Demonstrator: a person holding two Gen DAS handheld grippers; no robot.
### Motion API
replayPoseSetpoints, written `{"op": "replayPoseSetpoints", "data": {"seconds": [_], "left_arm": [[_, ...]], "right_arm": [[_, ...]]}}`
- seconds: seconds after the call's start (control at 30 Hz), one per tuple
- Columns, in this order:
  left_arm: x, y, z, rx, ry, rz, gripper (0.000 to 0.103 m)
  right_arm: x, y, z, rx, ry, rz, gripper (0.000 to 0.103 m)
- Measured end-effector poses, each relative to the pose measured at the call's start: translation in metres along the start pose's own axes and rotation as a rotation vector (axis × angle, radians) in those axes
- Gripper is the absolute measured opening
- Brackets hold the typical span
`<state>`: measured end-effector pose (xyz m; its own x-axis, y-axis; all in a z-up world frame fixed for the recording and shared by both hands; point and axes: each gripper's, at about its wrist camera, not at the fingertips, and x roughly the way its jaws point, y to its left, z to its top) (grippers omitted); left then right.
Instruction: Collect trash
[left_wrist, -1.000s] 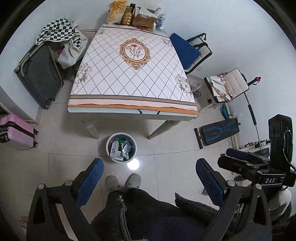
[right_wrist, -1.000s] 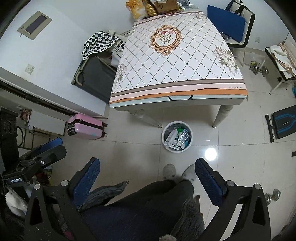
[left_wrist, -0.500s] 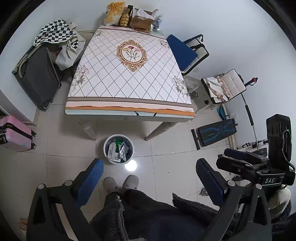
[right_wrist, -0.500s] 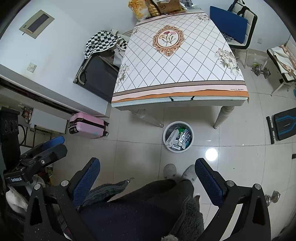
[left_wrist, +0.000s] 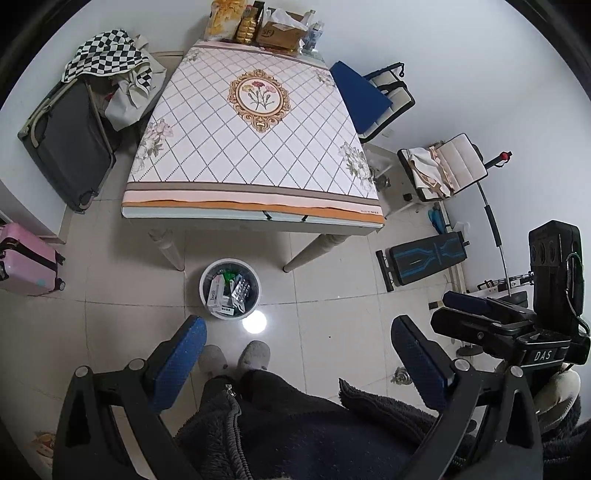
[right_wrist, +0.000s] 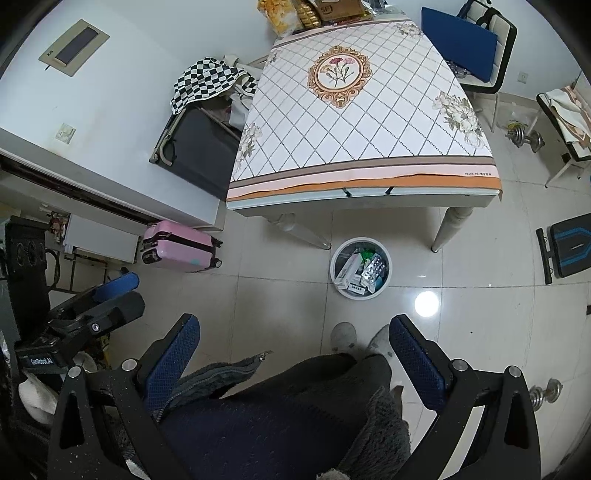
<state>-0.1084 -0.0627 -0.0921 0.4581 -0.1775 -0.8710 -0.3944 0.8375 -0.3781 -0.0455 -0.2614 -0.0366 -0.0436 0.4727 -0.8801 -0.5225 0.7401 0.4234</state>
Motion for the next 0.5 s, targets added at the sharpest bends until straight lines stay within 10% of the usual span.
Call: {"op": "replayPoseSetpoints", "data": {"seconds": [0.5], "left_arm": [[0.0025, -0.0061, -0.0025, -0.003, 0.011, -0.008, 0.102]], "right_arm": [[0.0059, -0.0024, -0.0052, 0.023, 0.020, 0.027, 0.103]]}}
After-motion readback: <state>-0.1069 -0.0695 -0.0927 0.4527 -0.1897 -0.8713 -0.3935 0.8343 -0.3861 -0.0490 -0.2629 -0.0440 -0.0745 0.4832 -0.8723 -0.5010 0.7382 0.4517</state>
